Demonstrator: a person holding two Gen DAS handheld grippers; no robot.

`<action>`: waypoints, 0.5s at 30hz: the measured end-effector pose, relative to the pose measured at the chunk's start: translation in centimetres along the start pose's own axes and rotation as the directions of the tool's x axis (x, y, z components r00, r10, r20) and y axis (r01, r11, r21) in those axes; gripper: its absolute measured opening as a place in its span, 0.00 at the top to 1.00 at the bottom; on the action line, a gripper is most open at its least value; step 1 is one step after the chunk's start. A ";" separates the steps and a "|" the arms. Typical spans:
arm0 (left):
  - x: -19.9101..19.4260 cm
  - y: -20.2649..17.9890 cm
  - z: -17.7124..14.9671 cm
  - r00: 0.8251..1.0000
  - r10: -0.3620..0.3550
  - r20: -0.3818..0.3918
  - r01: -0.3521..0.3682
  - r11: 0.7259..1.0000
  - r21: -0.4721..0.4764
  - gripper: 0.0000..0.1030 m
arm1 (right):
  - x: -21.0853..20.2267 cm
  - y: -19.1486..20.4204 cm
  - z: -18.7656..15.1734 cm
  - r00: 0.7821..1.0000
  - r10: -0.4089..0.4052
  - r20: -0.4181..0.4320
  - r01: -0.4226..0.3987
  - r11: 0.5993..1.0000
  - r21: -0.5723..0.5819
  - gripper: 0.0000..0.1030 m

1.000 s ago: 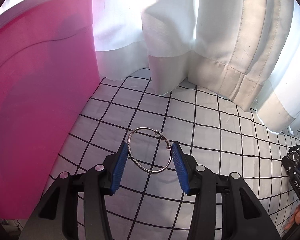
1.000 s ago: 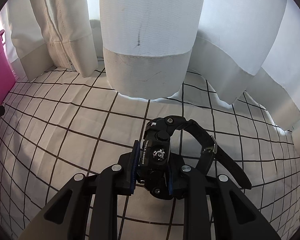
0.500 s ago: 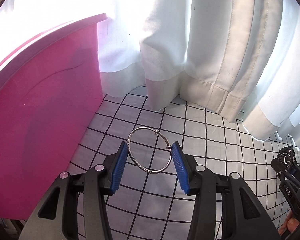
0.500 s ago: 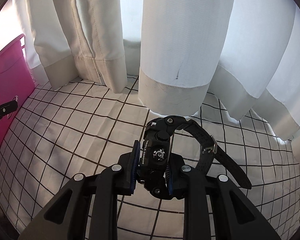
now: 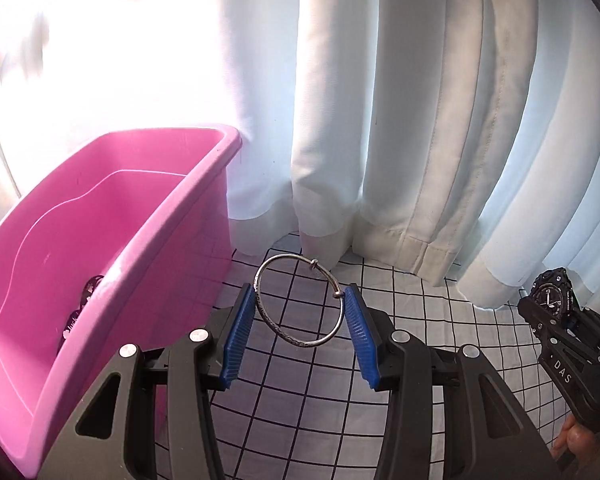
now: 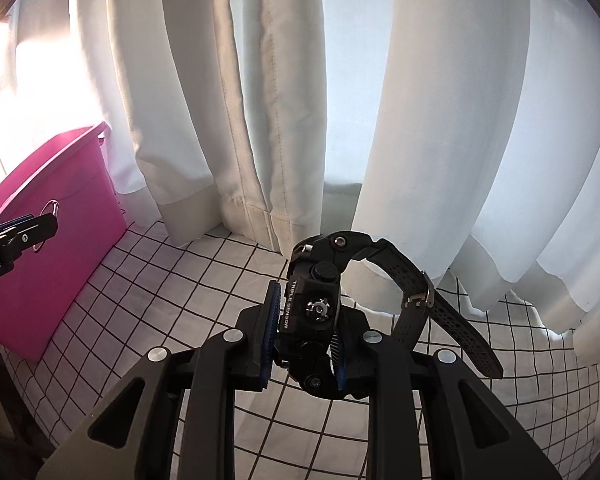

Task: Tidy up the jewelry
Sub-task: 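Carry the watch and bangle with both tools over the pink tub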

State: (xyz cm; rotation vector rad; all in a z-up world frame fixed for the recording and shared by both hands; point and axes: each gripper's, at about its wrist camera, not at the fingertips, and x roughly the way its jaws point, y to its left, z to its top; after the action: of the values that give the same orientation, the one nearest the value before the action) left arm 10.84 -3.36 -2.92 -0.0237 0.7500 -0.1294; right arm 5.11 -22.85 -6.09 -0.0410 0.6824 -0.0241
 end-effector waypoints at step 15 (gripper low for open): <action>-6.7 6.7 5.3 0.992 0.060 0.110 -0.051 0.996 -0.080 0.57 | -4.1 9.2 7.7 0.985 0.111 0.131 -0.096 0.988 -0.119 0.78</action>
State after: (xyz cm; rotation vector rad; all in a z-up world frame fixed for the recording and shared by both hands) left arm 10.37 3.99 5.04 -0.0826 0.6427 -0.0459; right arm 6.87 -13.28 2.00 -0.1144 0.5466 0.1167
